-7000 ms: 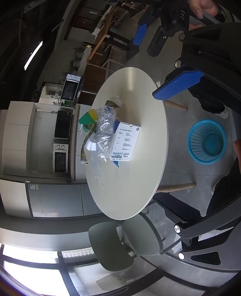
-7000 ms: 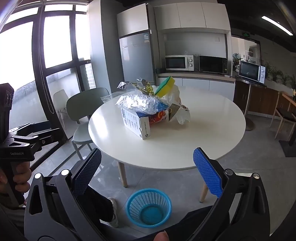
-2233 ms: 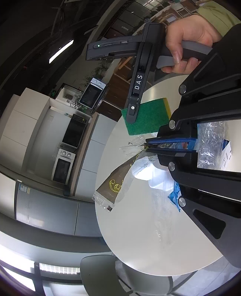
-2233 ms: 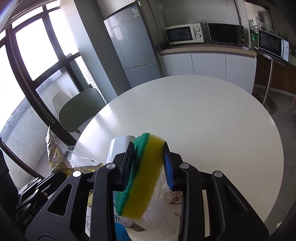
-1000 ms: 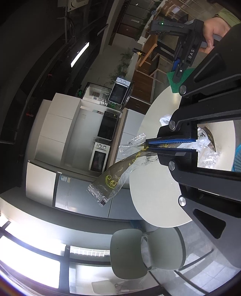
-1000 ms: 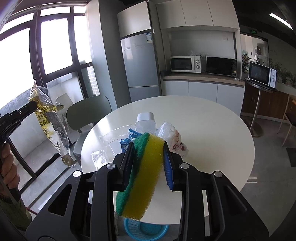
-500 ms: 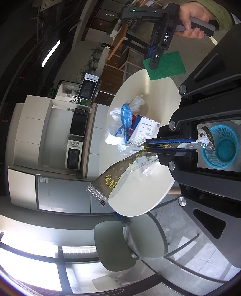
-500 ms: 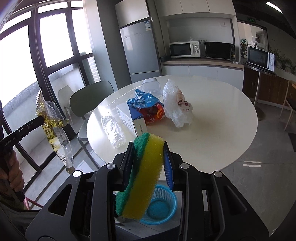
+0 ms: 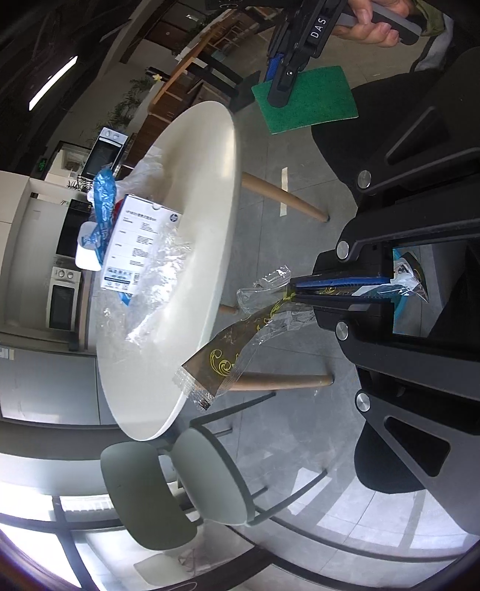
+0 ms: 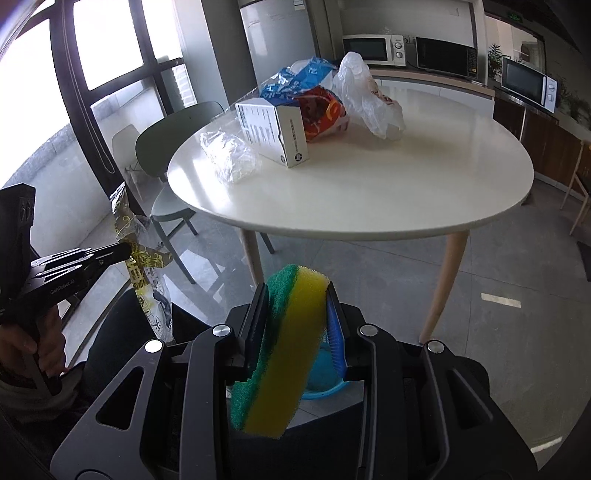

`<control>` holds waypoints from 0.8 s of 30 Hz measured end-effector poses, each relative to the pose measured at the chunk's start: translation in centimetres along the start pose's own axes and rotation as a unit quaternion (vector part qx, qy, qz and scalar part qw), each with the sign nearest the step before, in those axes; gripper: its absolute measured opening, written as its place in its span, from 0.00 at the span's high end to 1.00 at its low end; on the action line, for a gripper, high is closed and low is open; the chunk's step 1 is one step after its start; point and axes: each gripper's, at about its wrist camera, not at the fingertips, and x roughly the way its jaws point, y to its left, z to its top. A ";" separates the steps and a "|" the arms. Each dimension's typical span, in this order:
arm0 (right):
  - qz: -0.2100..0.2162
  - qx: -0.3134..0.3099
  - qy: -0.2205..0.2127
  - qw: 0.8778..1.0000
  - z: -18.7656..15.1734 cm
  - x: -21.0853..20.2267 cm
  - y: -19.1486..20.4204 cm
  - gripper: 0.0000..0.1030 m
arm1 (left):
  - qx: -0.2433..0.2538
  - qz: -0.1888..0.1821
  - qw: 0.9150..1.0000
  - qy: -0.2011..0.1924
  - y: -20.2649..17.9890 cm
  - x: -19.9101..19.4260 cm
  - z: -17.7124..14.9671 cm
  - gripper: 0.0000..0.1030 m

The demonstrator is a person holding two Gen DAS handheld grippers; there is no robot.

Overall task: Collect trash
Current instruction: 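Carry the gold wrapper and the sponge down over the blue wastebasket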

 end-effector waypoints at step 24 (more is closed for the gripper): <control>0.009 0.105 0.170 0.980 -6.5 17.8 -3.8 0.72 | -0.010 -0.020 0.991 0.135 0.8 19.0 -6.0 0.97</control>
